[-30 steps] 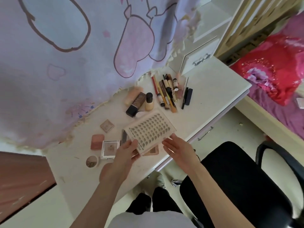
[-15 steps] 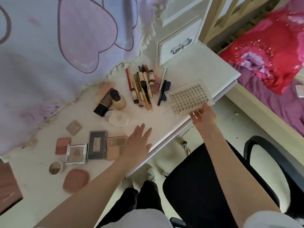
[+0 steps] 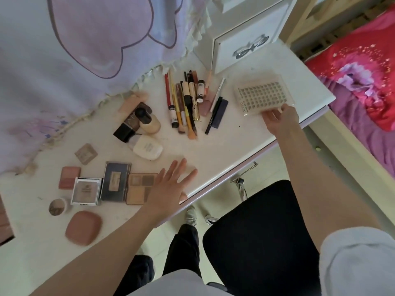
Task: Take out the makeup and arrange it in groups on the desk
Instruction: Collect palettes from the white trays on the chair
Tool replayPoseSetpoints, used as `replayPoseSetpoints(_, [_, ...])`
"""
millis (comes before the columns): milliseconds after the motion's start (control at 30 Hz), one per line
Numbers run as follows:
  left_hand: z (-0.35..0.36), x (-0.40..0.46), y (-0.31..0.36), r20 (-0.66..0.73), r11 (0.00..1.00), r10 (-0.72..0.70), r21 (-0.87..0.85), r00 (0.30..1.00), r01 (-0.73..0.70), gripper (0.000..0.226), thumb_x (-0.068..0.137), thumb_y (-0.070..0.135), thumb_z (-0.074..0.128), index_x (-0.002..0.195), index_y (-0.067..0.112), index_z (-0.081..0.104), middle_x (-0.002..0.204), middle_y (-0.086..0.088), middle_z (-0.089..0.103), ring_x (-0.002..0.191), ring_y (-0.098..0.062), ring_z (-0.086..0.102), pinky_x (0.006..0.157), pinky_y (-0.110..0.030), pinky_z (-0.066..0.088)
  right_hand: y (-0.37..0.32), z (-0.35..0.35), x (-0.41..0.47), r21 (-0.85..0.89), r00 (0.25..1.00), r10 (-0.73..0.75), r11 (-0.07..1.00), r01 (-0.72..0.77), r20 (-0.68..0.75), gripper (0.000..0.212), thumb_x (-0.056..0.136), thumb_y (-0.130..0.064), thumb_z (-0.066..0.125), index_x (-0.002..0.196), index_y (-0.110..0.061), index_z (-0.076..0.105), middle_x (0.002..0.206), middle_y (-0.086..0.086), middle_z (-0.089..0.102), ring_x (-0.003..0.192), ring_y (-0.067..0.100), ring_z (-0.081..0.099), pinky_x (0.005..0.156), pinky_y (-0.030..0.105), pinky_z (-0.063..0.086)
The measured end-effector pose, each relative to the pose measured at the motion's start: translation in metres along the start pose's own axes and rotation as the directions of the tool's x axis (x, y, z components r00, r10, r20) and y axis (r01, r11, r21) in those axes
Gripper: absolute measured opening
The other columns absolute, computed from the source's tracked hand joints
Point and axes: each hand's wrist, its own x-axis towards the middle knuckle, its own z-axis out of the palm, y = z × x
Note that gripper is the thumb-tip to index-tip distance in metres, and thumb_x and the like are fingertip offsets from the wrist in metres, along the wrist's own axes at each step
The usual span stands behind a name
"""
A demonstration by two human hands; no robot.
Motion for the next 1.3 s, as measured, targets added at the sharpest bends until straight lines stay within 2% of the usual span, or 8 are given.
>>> replayPoseSetpoints(300, [-0.012, 0.002, 0.005, 0.053, 0.999, -0.014, -0.049, 0.998, 0.017, 0.058, 0.099, 0.032, 0.033, 0.146, 0.037, 0.0, 0.152, 0.001, -0.026, 0.142, -0.023, -0.016, 0.114, -0.047, 0.006, -0.001, -0.006, -0.017, -0.139, 0.999, -0.03, 0.99, 0.036, 0.043, 0.045, 0.101, -0.017, 0.034, 0.145, -0.009, 0.029, 0.147, 0.009, 0.038, 0.131, 0.025, 0.041, 0.108, 0.04, 0.036])
replayPoseSetpoints(500, [-0.045, -0.002, 0.014, 0.146, 0.945, -0.041, -0.316, 0.988, 0.086, 0.05, 0.1, 0.037, 0.026, 0.148, 0.028, 0.013, 0.157, 0.0, -0.004, 0.144, -0.017, -0.003, 0.113, -0.042, 0.013, 0.035, -0.004, -0.073, -0.411, 0.979, -0.122, 0.894, 0.18, 0.164, 0.04, 0.1, -0.022, 0.039, 0.138, -0.009, 0.04, 0.135, 0.007, 0.049, 0.114, 0.022, 0.053, 0.098, 0.035, 0.045])
replayPoseSetpoints(567, [-0.049, -0.018, 0.009, 0.038, 0.894, -0.045, -0.445, 0.998, 0.057, 0.049, 0.1, 0.038, 0.029, 0.147, 0.028, 0.017, 0.157, 0.002, 0.004, 0.144, -0.015, 0.004, 0.113, -0.038, 0.015, 0.054, 0.0, -0.102, -0.552, 0.933, -0.201, 0.761, 0.341, 0.298, 0.041, 0.1, -0.026, 0.038, 0.139, -0.012, 0.039, 0.133, 0.005, 0.05, 0.115, 0.019, 0.053, 0.101, 0.035, 0.043])
replayPoseSetpoints(667, [-0.054, -0.058, -0.006, -0.152, 0.861, -0.102, -0.509, 0.983, 0.011, 0.05, 0.098, 0.038, 0.035, 0.145, 0.028, 0.021, 0.155, 0.003, 0.014, 0.142, -0.014, 0.014, 0.112, -0.035, 0.019, 0.083, 0.009, -0.143, -0.694, 0.786, -0.26, 0.368, 0.618, 0.561, 0.041, 0.099, -0.025, 0.042, 0.138, -0.013, 0.041, 0.127, -0.002, 0.052, 0.116, 0.015, 0.051, 0.098, 0.025, 0.038])
replayPoseSetpoints(767, [-0.061, -0.109, -0.04, -0.246, 0.862, -0.24, -0.5, 0.939, 0.089, 0.053, 0.096, 0.033, 0.041, 0.145, 0.026, 0.022, 0.155, 0.001, 0.014, 0.141, -0.017, 0.019, 0.112, -0.034, 0.023, 0.109, 0.036, -0.186, -0.574, 0.569, -0.165, 0.018, 0.818, 0.806, 0.046, 0.096, -0.028, 0.047, 0.139, -0.012, 0.04, 0.136, 0.006, 0.05, 0.124, 0.021, 0.047, 0.098, 0.025, 0.035])
replayPoseSetpoints(933, [-0.062, -0.223, -0.109, -0.495, 0.867, -0.444, -0.446, 0.747, 0.221, 0.066, 0.087, 0.054, 0.024, 0.143, 0.021, 0.03, 0.151, -0.007, 0.028, 0.136, -0.025, 0.031, 0.106, -0.036, 0.03, 0.162, 0.093, -0.291, -0.239, 0.244, -0.012, -0.24, 0.941, 0.97, 0.05, 0.096, -0.032, 0.045, 0.143, -0.015, 0.034, 0.136, 0.0, 0.045, 0.124, 0.016, 0.042, 0.1, 0.014, 0.018])
replayPoseSetpoints(1033, [-0.038, -0.298, -0.141, -0.545, 0.808, -0.577, -0.491, 0.608, 0.326, 0.083, 0.077, 0.065, 0.006, 0.144, 0.022, 0.029, 0.152, -0.007, 0.026, 0.139, -0.026, 0.026, 0.11, -0.038, 0.025, 0.222, 0.108, -0.355, -0.049, 0.083, 0.128, -0.243, 0.969, 0.988, 0.051, 0.096, -0.034, 0.045, 0.143, -0.017, 0.034, 0.144, 0.005, 0.04, 0.13, 0.021, 0.038, 0.107, 0.034, 0.033])
replayPoseSetpoints(1300, [0.08, -0.523, -0.173, -0.426, 0.422, -0.897, -0.739, 0.122, 0.525, 0.071, 0.082, 0.063, 0.011, 0.142, 0.028, 0.03, 0.146, 0.001, 0.035, 0.136, -0.02, 0.029, 0.111, -0.038, 0.023, 0.42, 0.092, -0.527, 0.392, -0.253, 0.532, -0.166, 0.905, 0.808, 0.069, 0.087, -0.059, 0.024, 0.143, -0.02, 0.034, 0.147, 0.003, 0.039, 0.135, 0.02, 0.035, 0.112, 0.037, 0.027])
